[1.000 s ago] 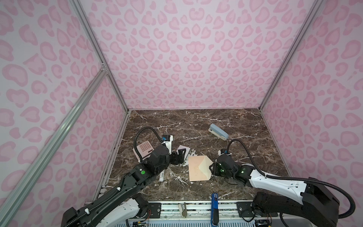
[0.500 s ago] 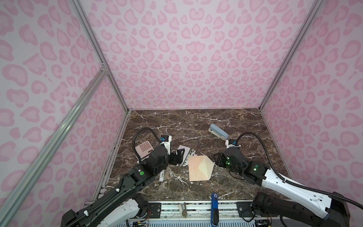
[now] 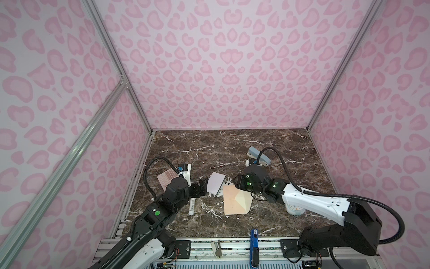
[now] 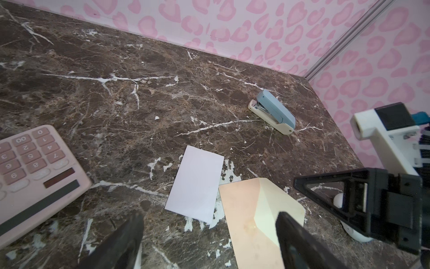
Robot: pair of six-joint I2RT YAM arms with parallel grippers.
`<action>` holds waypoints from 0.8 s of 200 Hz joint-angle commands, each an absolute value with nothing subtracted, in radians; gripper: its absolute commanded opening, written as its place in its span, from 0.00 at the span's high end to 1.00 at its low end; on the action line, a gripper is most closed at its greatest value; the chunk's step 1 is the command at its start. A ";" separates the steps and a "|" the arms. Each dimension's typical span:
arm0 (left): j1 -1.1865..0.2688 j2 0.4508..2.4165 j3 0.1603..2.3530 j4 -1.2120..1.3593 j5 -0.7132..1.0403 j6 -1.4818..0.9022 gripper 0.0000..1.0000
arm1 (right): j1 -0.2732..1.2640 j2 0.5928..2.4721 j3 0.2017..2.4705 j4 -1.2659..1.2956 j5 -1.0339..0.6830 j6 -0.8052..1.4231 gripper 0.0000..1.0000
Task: Place the letter into the envelope and seal it
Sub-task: 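Reach the right gripper to the white sheet and pinch its edge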
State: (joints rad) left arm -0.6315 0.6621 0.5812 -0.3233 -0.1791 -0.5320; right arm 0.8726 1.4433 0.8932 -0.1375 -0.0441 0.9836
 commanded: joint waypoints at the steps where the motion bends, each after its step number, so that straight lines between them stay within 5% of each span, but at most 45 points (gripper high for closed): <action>1: -0.609 0.648 0.571 -0.392 -0.182 -0.550 0.09 | 0.886 1.540 0.935 -0.013 -0.099 1.029 0.53; 77: -0.577 0.618 0.544 -0.451 -0.163 -0.578 0.10 | 0.902 1.806 1.007 0.141 -0.162 1.101 0.58; 160: -0.572 0.629 0.564 -0.458 -0.157 -0.578 0.10 | 0.902 1.879 1.021 0.158 -0.179 1.117 0.58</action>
